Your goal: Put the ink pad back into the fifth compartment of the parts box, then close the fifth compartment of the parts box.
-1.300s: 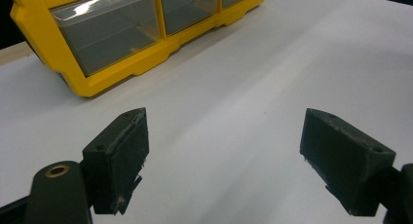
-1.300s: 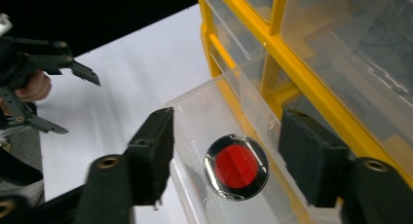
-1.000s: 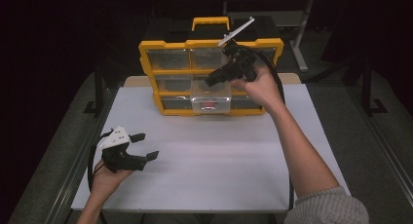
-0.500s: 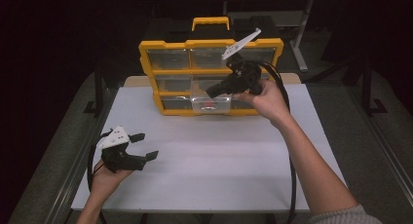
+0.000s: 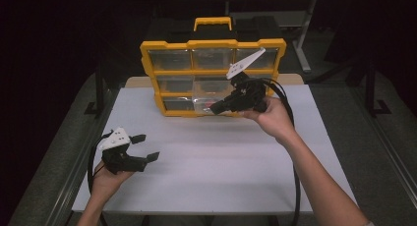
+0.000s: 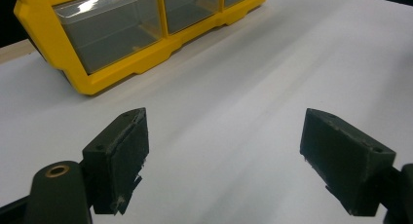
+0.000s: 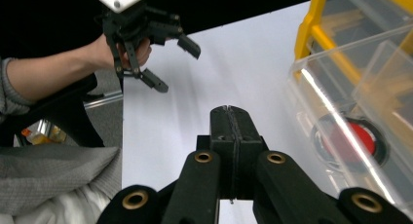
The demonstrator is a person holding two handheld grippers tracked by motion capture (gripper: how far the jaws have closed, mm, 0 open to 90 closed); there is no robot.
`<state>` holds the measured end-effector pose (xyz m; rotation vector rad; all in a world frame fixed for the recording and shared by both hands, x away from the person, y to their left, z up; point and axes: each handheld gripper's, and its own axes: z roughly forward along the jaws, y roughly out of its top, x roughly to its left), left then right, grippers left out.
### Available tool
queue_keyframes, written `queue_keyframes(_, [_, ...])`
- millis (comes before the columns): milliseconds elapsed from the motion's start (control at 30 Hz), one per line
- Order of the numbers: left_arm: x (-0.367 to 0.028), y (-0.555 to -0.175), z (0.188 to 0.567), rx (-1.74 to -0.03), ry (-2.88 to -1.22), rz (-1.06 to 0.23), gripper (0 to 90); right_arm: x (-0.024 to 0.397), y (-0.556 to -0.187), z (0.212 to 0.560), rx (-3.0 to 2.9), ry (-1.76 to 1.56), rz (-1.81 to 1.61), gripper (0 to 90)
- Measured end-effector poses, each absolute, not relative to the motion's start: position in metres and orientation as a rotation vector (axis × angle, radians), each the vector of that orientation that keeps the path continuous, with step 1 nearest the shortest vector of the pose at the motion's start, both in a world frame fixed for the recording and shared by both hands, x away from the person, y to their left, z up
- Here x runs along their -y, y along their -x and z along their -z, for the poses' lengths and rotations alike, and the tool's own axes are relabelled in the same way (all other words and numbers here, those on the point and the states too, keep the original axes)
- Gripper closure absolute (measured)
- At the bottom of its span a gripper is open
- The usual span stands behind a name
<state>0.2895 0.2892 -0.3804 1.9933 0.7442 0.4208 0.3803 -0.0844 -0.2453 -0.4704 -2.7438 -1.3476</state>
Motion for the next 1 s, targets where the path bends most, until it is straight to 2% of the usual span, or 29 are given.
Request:
queue_keyframes(533, [-0.288,-0.289,0.380,-0.745,-1.985,-0.416,17.8,0.075,-0.367,0.269,2.759,0.460,1.316,88.7])
queue_keyframes(1000, [-0.287,-0.291,0.382,-0.747,-2.005,-0.426,17.9,0.071,-0.381,0.299,2.790,0.480,1.243,88.8])
